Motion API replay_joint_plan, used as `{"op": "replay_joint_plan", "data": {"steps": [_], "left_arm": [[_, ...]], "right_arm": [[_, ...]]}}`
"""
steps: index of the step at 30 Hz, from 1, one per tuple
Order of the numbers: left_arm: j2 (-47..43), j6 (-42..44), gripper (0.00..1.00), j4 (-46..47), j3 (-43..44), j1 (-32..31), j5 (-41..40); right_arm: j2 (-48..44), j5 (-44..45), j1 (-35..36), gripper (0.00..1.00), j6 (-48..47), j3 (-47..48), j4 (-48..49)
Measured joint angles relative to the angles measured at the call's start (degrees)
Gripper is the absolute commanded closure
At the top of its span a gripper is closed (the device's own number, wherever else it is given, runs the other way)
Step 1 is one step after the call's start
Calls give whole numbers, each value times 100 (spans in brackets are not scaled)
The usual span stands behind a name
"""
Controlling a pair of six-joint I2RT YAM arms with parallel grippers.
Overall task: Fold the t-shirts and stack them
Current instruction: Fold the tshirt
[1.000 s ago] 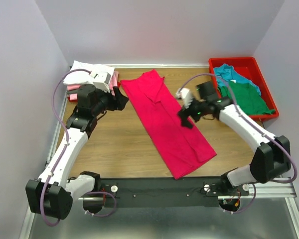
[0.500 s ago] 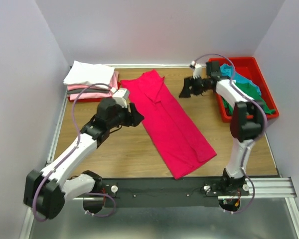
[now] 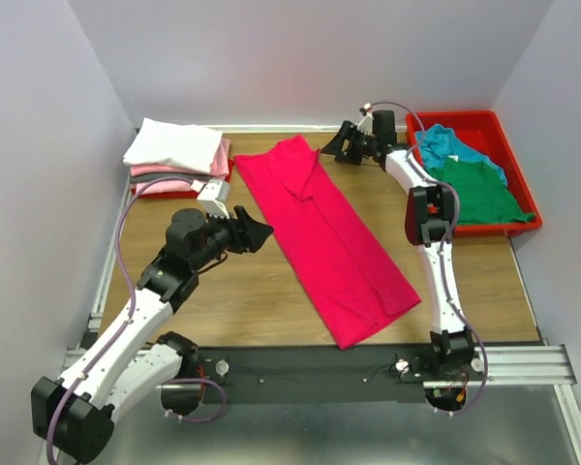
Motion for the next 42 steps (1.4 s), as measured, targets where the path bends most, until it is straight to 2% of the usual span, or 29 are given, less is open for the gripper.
{"op": "replay_joint_plan", "data": {"steps": [8, 16, 22, 32, 39, 40, 42], "left_arm": [[289, 28, 33, -74, 192, 0, -20], [577, 33, 33, -87, 260, 0, -39], [619, 15, 33, -83, 260, 0, -44], [640, -42, 34, -83, 260, 0, -83], [640, -101, 34, -85, 245, 0, -103], [638, -107, 34, -83, 238, 0, -103], [629, -116, 34, -83, 229, 0, -103]], "right_arm": [[669, -46, 57, 36, 1261, 522, 960], [1095, -212, 70, 46, 2013, 769, 1650], [1283, -240, 101, 54, 2243, 938, 1832], [1469, -369, 133, 79, 2448, 1078, 2035], [1488, -505, 138, 91, 2490, 1099, 2072], [1488, -527, 140, 97, 2490, 1099, 2076], [1488, -581, 142, 99, 2498, 1099, 2079]]}}
